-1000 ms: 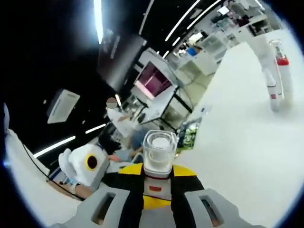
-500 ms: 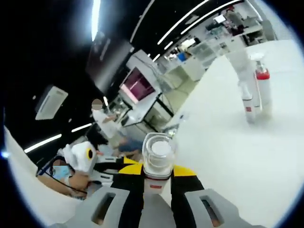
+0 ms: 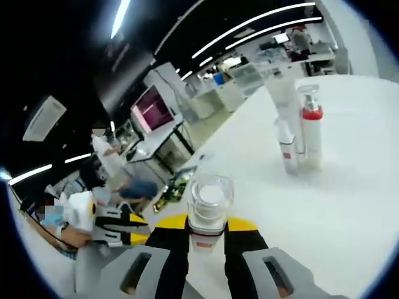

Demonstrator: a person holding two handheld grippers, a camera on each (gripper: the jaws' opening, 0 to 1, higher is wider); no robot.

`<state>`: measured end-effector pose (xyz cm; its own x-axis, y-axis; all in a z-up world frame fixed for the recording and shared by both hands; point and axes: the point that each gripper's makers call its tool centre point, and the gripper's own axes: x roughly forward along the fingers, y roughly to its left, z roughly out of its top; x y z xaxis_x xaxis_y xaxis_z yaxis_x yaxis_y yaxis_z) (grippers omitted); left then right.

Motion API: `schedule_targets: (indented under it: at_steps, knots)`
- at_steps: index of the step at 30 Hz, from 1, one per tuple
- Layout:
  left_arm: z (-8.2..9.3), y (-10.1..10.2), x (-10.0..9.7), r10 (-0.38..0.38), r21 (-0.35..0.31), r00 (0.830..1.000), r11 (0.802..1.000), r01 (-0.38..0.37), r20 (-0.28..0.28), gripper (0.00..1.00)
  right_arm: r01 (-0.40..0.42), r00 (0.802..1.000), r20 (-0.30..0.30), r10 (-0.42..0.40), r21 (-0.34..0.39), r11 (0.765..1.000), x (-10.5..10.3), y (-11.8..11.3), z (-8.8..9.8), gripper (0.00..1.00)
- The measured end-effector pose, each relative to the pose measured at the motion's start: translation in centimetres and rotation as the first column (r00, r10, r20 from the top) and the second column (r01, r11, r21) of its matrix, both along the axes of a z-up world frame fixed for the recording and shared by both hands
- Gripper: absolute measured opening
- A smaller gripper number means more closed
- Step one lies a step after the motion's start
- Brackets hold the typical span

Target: Arrange the skincare products in the storage area until every visible bottle or jar stands upright without overlapping.

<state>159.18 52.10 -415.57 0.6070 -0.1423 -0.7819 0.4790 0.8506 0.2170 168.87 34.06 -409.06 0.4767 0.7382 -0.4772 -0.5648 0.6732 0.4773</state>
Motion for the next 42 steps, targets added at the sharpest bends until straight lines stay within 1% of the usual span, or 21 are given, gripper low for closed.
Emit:
schedule_targets:
  at_steps: [1,4,7,13,15,18,22,24,27,30,33,36,39,42]
  knots:
    - [0.1,-0.1,0.0,-0.002,-0.001,1.0,1.0,0.002,0.006,0.16,0.012,1.0,0.003,-0.012,-0.004,1.0,0.1,-0.2,-0.1,0.16]
    - [-0.2,-0.1,-0.3,-0.014,0.011,1.0,1.0,0.015,-0.011,0.16,0.043,0.999,0.016,-0.042,-0.043,0.998,0.5,-1.3,-0.5,0.16]
    - [-0.1,-0.1,-0.3,-0.01,0.007,1.0,1.0,0.01,-0.01,0.15,0.065,0.998,0.026,-0.063,-0.086,0.994,1.2,-2.3,-0.8,0.16]
    - [0.0,0.2,-0.2,-0.002,0.006,1.0,1.0,0.002,0.002,0.14,0.072,0.996,0.068,-0.06,-0.182,0.981,3.2,-3.1,-0.6,0.16]
    - [0.1,0.2,-0.1,0.005,0.003,1.0,1.0,-0.005,0.006,0.13,0.092,0.993,0.095,-0.072,-0.221,0.971,5.3,-3.7,-1.0,0.16]
    - [0.1,0.4,0.1,0.016,0.005,1.0,1.0,-0.016,0.015,0.12,0.123,0.991,0.086,-0.104,-0.258,0.958,7.5,-4.4,-2.1,0.16]
    - [0.0,0.8,0.3,0.039,0.003,0.999,0.999,-0.039,0.014,0.13,0.124,0.99,0.102,-0.095,-0.33,0.936,9.1,-4.7,-3.3,0.16]
    - [-0.1,1.0,0.3,0.047,0.009,0.999,0.999,-0.047,0.012,0.13,0.132,0.987,0.14,-0.081,-0.41,0.902,10.9,-5.1,-4.5,0.16]
    - [0.0,1.3,0.3,0.064,0.005,0.998,0.998,-0.064,0.014,0.12,0.156,0.984,0.152,-0.095,-0.466,0.871,12.2,-5.4,-5.4,0.16]
    - [-0.1,1.5,0.3,0.072,0.007,0.997,0.997,-0.072,0.01,0.1,0.203,0.974,0.188,-0.124,-0.493,0.846,13.7,-6.1,-5.8,0.16]
    - [-0.2,1.5,0.2,0.071,0.008,0.997,0.997,-0.071,0.005,0.09,0.228,0.968,0.203,-0.145,-0.486,0.844,14.4,-6.1,-5.9,0.16]
    - [-0.1,1.5,0.3,0.07,0.009,0.997,0.997,-0.07,0.012,0.08,0.227,0.969,0.202,-0.145,-0.485,0.844,14.4,-5.6,-6.0,0.16]
    - [-0.3,1.6,0.2,0.071,0.014,0.997,0.997,-0.071,0.002,0.07,0.237,0.966,0.214,-0.149,-0.486,0.841,14.7,-5.5,-6.2,0.16]
    - [-0.3,1.6,0.1,0.065,0.017,0.998,0.998,-0.065,-0.004,0.06,0.259,0.96,0.222,-0.17,-0.483,0.836,15.1,-5.6,-6.6,0.16]
